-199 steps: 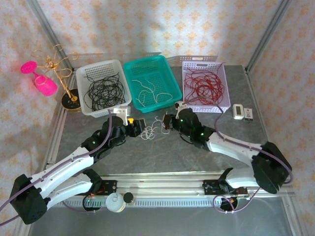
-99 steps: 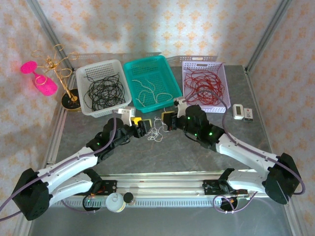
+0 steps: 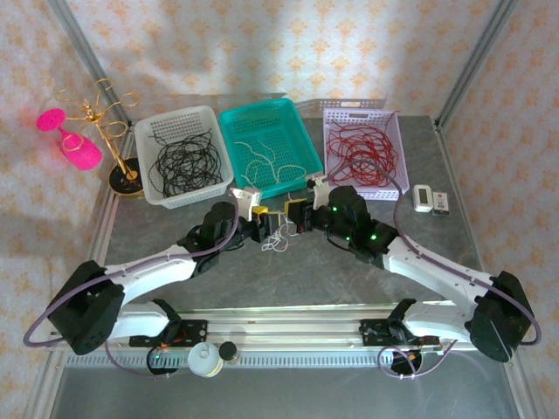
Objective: Untangle the cables
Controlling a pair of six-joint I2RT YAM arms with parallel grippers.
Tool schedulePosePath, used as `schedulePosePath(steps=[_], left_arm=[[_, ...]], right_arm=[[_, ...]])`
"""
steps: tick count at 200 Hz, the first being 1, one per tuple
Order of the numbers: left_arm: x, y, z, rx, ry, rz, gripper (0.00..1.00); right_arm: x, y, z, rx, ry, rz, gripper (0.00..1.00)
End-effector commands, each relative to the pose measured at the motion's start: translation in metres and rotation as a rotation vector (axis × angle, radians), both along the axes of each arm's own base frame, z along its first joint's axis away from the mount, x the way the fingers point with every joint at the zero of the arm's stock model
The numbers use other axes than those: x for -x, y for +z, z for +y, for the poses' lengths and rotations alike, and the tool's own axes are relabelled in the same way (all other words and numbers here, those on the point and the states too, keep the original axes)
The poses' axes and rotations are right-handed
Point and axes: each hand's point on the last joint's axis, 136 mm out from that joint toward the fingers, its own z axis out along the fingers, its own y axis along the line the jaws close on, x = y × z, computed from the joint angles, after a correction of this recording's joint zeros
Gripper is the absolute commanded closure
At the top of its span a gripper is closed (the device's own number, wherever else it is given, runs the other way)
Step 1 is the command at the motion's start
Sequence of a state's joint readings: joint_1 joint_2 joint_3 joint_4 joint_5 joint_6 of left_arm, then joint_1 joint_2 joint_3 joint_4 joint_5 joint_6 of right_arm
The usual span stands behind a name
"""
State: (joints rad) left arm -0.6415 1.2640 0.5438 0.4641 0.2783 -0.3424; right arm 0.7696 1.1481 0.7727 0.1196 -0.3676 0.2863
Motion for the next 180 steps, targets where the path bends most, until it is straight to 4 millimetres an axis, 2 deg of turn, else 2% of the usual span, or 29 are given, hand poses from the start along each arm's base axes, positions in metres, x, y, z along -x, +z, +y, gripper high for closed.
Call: schedulePosePath(steps=[1, 17, 46, 71, 101, 124, 165, 180], left_arm=[[-0.01, 0.037, -0.016, 0.056, -0.04, -0.113, 0.5], [-0.013, 0.041, -0.017, 0.065, -0.035, -0.123, 0.52], [-0.016, 0.046, -0.015, 0.073, -0.021, -0.138, 0.77], [-0.015, 0.038, -0.015, 0.057, -0.021, -0.12, 0.83], [-0.011, 0.036, -0.011, 0.068, -0.015, -0.112, 1.0], [-0.011, 0.04, -0.003, 0.071, 0.022, -0.119, 1.0], [-0.007, 0.071, 0.016, 0.096, 0.098, -0.178, 1.0], [-0.002, 0.082, 0.021, 0.107, 0.107, -0.195, 1.0]], right_arm=[[-0.001, 0.014, 0.004, -0.033, 0.012, -0.022, 1.0], [0.0, 0.014, 0.004, -0.036, 0.015, -0.018, 1.0], [0.0, 0.013, 0.004, -0.039, 0.012, -0.014, 1.0], [0.0, 0.016, 0.003, -0.043, 0.009, -0.021, 1.0], [0.0, 0.017, 0.002, -0.045, 0.005, -0.025, 1.0], [-0.001, 0.017, 0.001, -0.041, -0.002, -0.026, 1.0], [-0.006, 0.013, -0.005, -0.027, -0.041, -0.03, 1.0], [-0.007, 0.008, -0.008, -0.015, -0.059, -0.027, 0.92]])
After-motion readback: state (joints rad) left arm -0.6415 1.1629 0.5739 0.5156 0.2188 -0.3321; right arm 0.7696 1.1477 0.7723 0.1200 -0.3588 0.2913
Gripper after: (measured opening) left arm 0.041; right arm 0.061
